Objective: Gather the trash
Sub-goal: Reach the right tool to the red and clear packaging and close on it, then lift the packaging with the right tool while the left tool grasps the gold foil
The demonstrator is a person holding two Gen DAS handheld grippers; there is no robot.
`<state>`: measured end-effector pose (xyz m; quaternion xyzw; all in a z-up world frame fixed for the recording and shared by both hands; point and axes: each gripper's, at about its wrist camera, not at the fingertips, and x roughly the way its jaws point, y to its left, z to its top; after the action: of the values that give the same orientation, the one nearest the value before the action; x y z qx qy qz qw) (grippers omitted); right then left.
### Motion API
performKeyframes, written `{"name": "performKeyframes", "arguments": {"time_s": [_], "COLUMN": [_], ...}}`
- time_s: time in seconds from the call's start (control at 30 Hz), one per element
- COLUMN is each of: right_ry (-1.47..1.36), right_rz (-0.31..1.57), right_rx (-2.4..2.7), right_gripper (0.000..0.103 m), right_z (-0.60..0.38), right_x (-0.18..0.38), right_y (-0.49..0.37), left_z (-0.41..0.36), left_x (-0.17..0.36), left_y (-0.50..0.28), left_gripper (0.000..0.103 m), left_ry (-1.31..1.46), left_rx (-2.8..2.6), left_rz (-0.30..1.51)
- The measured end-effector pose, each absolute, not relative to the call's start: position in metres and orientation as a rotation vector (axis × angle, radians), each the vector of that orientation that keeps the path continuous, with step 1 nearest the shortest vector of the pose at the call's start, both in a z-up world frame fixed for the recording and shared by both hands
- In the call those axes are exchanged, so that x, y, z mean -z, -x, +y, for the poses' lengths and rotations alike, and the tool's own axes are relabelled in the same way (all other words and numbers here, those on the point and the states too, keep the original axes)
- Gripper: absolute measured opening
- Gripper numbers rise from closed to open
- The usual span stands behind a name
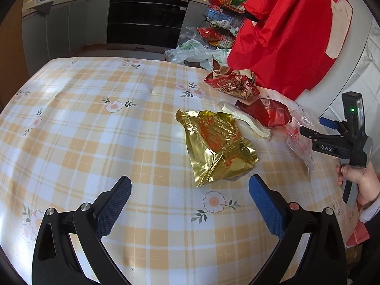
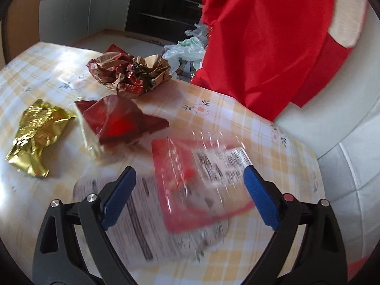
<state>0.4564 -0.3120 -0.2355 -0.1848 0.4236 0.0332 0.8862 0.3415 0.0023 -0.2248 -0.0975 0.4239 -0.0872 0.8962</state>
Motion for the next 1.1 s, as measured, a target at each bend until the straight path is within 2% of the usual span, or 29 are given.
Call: {"name": "performKeyframes", "arguments": {"time_s": [0.17,0.5,0.53,0.57,0.7,0.73,0.87,1.1], "right_ry": [0.523,0.623,0.615,0.599,0.609,0.598,0.55,0.365], "right_rz": [1.013,1.087,1.095,1.102,1.117,1.101,1.041,0.923], "right_rx": [-0.038,0.112,0.113,0.105,0.078,0.071,0.029,-0.045], "right_gripper": [0.092,0.096,0.093,0.07,0.066,0.059,0.053,0.05], "right_z": [-0.289,-0.277,-0.278,-0.278,-0.285,-0.287,-0.297,-0.322], "right_x": [0.257,0.281,0.281,0.281,0.281,0.277,0.254,0.201], "right_y": [-0.494,-0.522,-0.522,-0.522,-0.513,-0.508,-0.488,-0.439], "left_z": [0.007,0.018,0.018,0.018,0.019,0.018,0.013,0.005], "left_x": [0.233,0.242,0.242,0.243,0.242,0.241,0.242,0.248], "left_y": [-0.347,-0.353,-0.354,-0.354,-0.356,-0.356,-0.356,-0.359], "left_gripper": [0.097,0.097,0.097,0.097,0.097,0.097,0.097,0.097], "left_ry": [0.228,0.263,0.262,0.262,0.271,0.269,0.267,0.29], "left_rx": [0.182,0.172,0.171,0.17,0.172,0.173,0.184,0.193], "left_rz": [0.89,0.897,0.898,0.898,0.894,0.893,0.901,0.931]}}
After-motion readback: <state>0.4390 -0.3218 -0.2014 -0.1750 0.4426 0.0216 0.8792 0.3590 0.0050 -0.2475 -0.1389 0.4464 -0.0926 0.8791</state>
